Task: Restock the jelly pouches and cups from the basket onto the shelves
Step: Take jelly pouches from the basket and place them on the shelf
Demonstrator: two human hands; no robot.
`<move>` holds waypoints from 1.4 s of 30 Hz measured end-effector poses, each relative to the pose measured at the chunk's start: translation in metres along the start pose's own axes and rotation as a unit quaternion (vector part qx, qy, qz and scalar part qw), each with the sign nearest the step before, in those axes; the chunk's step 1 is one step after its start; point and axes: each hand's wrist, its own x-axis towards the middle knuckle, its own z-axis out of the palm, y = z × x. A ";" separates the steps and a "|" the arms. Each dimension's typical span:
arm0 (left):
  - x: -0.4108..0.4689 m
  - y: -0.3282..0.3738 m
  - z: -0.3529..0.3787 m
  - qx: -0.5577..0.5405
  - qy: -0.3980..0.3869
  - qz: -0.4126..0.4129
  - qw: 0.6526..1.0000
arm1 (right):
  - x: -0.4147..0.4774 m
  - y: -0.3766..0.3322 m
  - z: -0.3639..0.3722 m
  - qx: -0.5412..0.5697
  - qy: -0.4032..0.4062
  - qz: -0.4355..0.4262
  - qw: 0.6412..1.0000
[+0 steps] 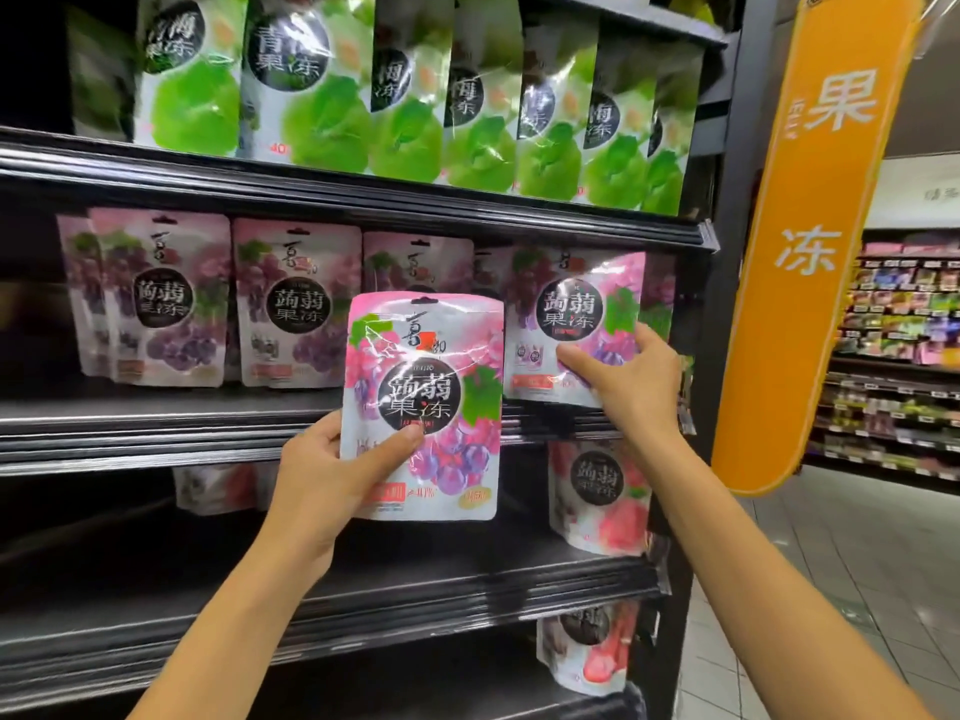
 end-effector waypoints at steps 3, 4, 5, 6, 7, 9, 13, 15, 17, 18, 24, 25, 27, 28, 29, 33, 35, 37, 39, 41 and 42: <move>0.000 0.005 0.002 0.007 0.008 0.004 1.000 | 0.012 0.003 0.006 -0.020 -0.037 0.009 0.999; 0.000 0.007 0.002 0.010 0.009 0.005 1.000 | 0.014 0.006 0.008 -0.025 -0.049 0.007 0.998; 0.000 0.009 0.003 0.012 0.009 0.006 1.000 | 0.014 0.009 0.008 -0.028 -0.057 0.004 0.998; 0.000 0.011 0.003 0.011 0.009 0.005 1.000 | 0.014 0.012 0.009 -0.032 -0.061 0.007 0.998; 0.000 0.012 0.004 0.009 0.013 0.005 1.000 | 0.013 0.015 0.008 -0.037 -0.066 0.008 0.997; 0.000 0.015 0.006 0.014 0.023 0.006 1.000 | 0.013 0.018 0.007 -0.053 -0.075 0.003 0.996; 0.000 0.018 0.011 0.037 0.031 0.012 0.999 | 0.011 0.019 0.002 -0.055 -0.085 0.009 0.995; 0.000 0.019 0.015 0.043 0.036 0.013 0.998 | 0.006 0.020 -0.003 -0.050 -0.071 0.011 0.996; 0.001 0.017 0.018 0.047 0.039 0.020 0.998 | 0.003 0.023 -0.009 -0.065 -0.056 -0.002 0.996; 0.002 0.016 0.020 0.042 0.039 0.026 0.998 | 0.001 0.024 -0.011 -0.081 -0.050 -0.007 0.995; 0.008 0.009 0.031 0.029 0.042 0.037 0.998 | 0.003 0.029 -0.015 -0.109 -0.018 -0.010 0.994; 0.009 0.008 0.034 0.030 0.043 0.036 0.998 | 0.004 0.030 -0.015 -0.115 -0.020 -0.011 0.993; 0.011 0.006 0.037 0.023 0.046 0.037 0.998 | 0.003 0.032 -0.014 -0.134 -0.024 -0.013 0.991; 0.012 0.005 0.039 0.016 0.045 0.037 0.998 | 0.003 0.033 -0.013 -0.141 -0.024 -0.015 0.990; 0.013 0.004 0.041 0.009 0.044 0.038 0.998 | 0.003 0.034 -0.013 -0.148 -0.023 -0.015 0.989; 0.016 0.003 0.049 0.004 0.044 0.040 0.998 | 0.002 0.034 -0.014 -0.181 -0.008 -0.027 0.983; 0.019 0.003 0.055 0.009 0.041 0.043 0.998 | 0.000 0.032 -0.014 -0.192 0.023 -0.051 0.980; 0.021 0.004 0.060 0.011 0.036 0.047 0.998 | -0.005 0.026 -0.013 -0.172 0.045 -0.097 0.979; 0.023 0.006 0.065 0.011 0.036 0.053 0.998 | -0.010 0.017 -0.013 -0.094 0.013 -0.127 0.987; 0.026 0.008 0.069 0.014 0.030 0.057 0.998 | -0.018 0.007 -0.010 0.003 -0.087 -0.094 0.992; 0.028 0.010 0.071 0.018 0.027 0.059 0.998 | -0.020 0.004 -0.007 0.038 -0.141 -0.067 0.987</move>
